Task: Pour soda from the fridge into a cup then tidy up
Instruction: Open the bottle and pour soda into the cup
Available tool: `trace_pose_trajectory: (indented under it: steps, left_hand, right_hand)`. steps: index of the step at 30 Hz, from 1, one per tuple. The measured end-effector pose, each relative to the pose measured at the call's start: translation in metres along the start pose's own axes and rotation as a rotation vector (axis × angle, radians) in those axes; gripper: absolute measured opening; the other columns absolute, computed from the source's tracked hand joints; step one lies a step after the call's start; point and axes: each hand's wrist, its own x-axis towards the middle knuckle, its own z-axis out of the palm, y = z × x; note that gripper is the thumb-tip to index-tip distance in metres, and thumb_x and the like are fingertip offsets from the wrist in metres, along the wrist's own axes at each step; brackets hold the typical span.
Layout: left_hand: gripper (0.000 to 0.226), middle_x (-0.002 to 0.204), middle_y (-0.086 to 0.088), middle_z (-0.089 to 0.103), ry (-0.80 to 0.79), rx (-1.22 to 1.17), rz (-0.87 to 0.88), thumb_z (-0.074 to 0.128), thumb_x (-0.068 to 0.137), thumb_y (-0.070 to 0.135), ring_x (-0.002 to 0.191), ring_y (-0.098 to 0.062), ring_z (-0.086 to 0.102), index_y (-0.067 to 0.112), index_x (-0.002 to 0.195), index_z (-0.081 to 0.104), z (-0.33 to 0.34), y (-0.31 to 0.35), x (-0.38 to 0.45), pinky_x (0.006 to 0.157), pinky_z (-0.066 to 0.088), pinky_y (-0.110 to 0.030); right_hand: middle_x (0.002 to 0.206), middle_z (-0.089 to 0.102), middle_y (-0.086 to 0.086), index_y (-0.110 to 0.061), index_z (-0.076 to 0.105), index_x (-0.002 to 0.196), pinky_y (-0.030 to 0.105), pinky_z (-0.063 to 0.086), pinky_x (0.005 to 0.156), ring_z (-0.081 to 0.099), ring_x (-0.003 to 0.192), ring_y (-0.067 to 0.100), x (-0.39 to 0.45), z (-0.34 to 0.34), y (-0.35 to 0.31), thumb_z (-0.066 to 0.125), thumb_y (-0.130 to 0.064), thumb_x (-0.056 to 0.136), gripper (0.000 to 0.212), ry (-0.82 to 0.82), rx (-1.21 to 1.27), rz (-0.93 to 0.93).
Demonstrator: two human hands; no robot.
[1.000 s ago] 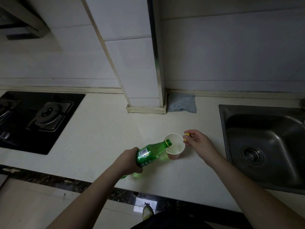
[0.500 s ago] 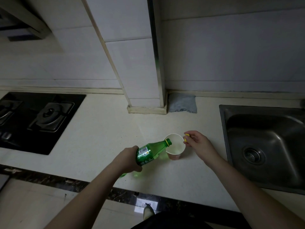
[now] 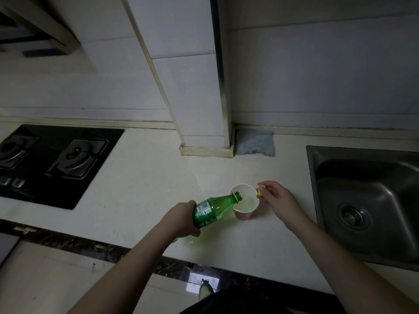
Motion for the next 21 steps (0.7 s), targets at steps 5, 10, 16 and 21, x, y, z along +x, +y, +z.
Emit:
trace_pose_trajectory:
  steps: [5,10,16,21]
  left_hand:
    - [0.06,0.105,-0.001,0.065,0.002,0.026,-0.009,0.082,0.063,0.03,0.09,-0.019,0.062,0.018,0.114,0.054,-0.0027,0.001,0.0003,0.076,0.056,-0.033]
    - [0.059,0.104,0.0,0.065,0.001,0.026,-0.013,0.082,0.062,0.029,0.088,-0.018,0.062,0.019,0.112,0.054,-0.0045,0.0024,0.0001,0.075,0.056,-0.032]
    - [0.06,0.103,0.0,0.065,0.0,0.027,-0.013,0.082,0.06,0.031,0.088,-0.019,0.062,0.019,0.112,0.054,-0.0048,0.0024,-0.0007,0.072,0.055,-0.031]
    - [0.057,0.102,0.0,0.064,-0.003,0.028,-0.014,0.082,0.062,0.031,0.085,-0.018,0.06,0.018,0.11,0.054,-0.0069,0.0026,-0.0014,0.066,0.05,-0.028]
  right_hand:
    - [0.099,0.062,0.018,-0.003,0.058,0.107,0.015,0.053,0.068,0.065,0.08,0.018,0.0016,-0.0005,-0.0001,0.054,-0.005,0.094,0.013,-0.008,-0.011,-0.004]
    - [0.102,0.064,0.015,-0.007,0.06,0.108,0.017,0.054,0.071,0.067,0.084,0.018,0.0015,-0.0034,0.0004,0.056,-0.009,0.094,0.015,-0.021,-0.053,0.003]
    - [0.1,0.064,0.016,-0.011,0.061,0.102,0.016,0.051,0.069,0.068,0.08,0.018,0.0036,-0.0031,0.0044,0.057,-0.007,0.093,0.011,-0.005,-0.021,0.009]
    - [0.097,0.065,0.014,-0.015,0.062,0.099,0.021,0.054,0.075,0.068,0.079,0.015,0.0038,-0.0032,0.0083,0.057,-0.008,0.093,0.011,0.007,-0.017,0.0]
